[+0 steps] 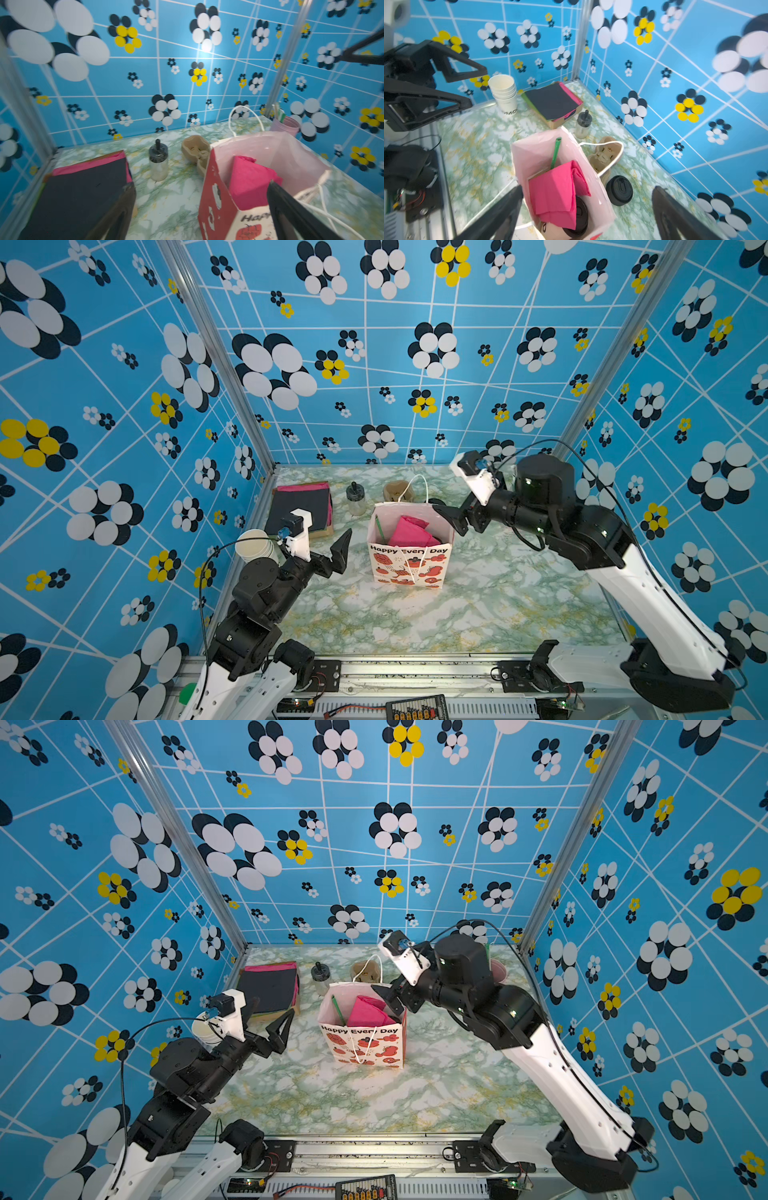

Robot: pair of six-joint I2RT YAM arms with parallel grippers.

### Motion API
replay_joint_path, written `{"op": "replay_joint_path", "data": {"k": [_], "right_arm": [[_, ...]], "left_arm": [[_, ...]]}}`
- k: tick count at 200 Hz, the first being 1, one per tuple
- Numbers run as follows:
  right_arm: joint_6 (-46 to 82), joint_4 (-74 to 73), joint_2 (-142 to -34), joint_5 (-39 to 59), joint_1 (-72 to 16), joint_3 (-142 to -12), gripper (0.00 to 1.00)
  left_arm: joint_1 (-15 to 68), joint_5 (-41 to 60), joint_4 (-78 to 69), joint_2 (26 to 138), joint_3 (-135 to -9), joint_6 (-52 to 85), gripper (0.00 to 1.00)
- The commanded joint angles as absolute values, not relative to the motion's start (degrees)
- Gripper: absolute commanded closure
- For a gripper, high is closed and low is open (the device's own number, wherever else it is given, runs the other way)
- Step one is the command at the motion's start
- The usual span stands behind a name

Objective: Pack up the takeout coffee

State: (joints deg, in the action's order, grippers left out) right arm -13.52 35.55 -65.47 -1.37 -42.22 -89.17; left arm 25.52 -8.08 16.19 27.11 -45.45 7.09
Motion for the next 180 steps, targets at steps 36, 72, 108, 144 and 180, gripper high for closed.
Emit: {"op": "replay_joint_path", "data": {"k": [36, 72, 108, 144, 180], "right_arm": [[2.37, 13.91, -43.81, -23.87, -30.79, -53.3, 0.01], [5.1, 3.97, -41.21, -33.67, -26.96, -35.81, 0.01], [7.86, -8.27, -46.52, -35.07, -17.46, -26.12, 0.01], [7.55, -22.58, -59.23, -33.84, -9.39, -21.31, 0.01], [1.18, -40.68, -74.72, -27.41, -7.12, -19.33, 0.01]], "left_arm": [[23.38, -32.61, 6.81, 27.41, -29.32, 9.94, 0.01], [18.86, -31.85, -11.36, 32.58, -16.33, 10.27, 0.01], [13.29, -30.09, -25.01, 39.04, -10.72, 8.98, 0.01], [8.32, -28.26, -38.66, 49.03, -6.92, 6.03, 0.01], [6.99, -23.5, -54.92, 64.46, -6.34, 2.13, 0.01]]}}
